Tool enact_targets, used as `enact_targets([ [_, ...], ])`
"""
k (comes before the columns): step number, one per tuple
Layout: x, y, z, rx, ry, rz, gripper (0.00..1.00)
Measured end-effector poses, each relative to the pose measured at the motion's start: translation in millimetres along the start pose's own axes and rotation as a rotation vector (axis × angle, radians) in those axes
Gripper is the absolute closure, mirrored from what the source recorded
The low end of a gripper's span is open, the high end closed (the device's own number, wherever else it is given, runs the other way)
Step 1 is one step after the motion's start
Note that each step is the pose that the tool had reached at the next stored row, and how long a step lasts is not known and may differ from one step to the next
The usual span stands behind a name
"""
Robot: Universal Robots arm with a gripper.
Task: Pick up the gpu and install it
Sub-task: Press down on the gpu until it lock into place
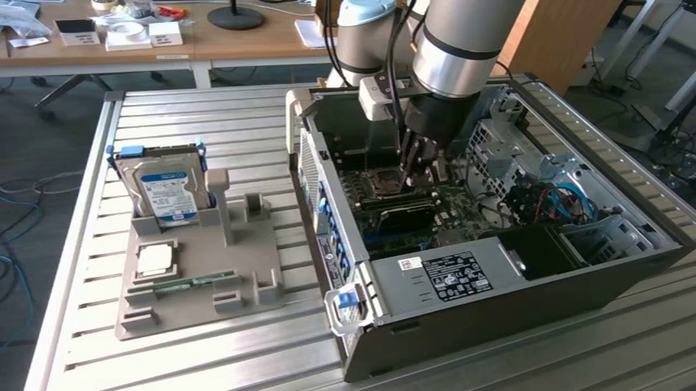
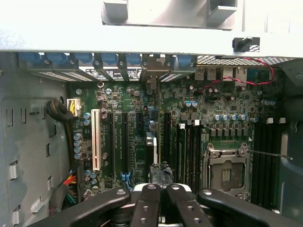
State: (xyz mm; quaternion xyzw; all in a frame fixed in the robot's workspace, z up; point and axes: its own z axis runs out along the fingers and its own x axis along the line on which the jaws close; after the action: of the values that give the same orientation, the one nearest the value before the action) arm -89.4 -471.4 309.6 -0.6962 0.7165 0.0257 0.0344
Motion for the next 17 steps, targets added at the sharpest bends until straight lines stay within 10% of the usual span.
enact_targets([
  [17, 0.8, 0.1, 9.8, 0.0000, -0.0009, 0.000, 0.89],
])
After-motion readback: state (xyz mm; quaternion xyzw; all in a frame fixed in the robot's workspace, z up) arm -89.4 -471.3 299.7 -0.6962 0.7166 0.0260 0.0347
